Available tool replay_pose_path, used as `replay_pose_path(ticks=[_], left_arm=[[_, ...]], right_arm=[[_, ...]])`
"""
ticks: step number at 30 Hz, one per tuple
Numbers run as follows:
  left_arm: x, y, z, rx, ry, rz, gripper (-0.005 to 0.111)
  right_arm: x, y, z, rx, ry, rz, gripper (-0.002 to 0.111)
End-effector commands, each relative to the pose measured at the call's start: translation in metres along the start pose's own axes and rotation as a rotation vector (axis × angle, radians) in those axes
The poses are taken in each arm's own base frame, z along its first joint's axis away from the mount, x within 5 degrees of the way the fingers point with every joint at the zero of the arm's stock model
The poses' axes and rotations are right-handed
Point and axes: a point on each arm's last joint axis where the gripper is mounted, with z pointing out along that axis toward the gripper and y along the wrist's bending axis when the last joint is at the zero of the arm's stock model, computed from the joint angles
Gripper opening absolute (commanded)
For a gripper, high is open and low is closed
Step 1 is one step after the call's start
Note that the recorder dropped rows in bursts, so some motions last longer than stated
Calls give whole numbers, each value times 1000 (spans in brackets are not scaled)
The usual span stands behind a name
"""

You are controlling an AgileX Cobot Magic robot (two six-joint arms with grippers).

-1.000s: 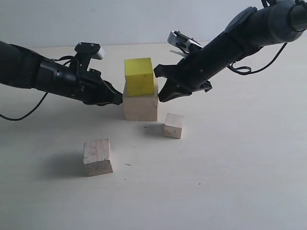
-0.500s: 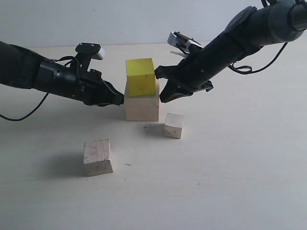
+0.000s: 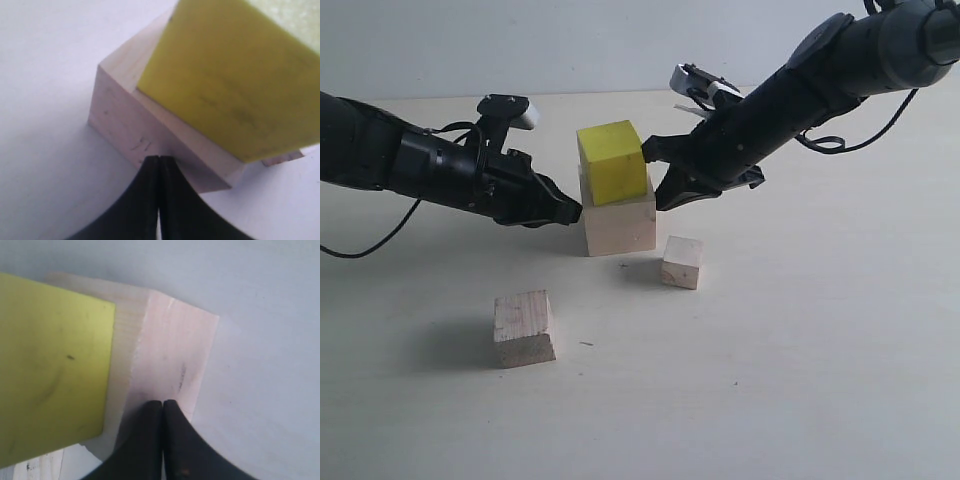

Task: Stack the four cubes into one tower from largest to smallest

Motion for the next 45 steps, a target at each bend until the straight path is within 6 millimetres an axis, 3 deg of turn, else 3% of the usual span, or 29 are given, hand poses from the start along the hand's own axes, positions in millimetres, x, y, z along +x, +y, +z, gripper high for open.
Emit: replay_pose_path(ticks=[1, 21, 33, 45], left_arm=[[-3, -10, 0, 35, -15, 8, 0], [-7, -7, -3, -16, -32, 2, 0], [-23, -14, -27, -79, -90, 16, 0], [-14, -14, -26, -81, -67, -2, 0]], right_arm=[[1, 11, -1, -42, 11, 8, 0], [2, 12, -1, -49, 28, 22, 0], [-9, 25, -38, 88, -75, -71, 0], [-8, 26, -41, 94, -71, -48, 0]])
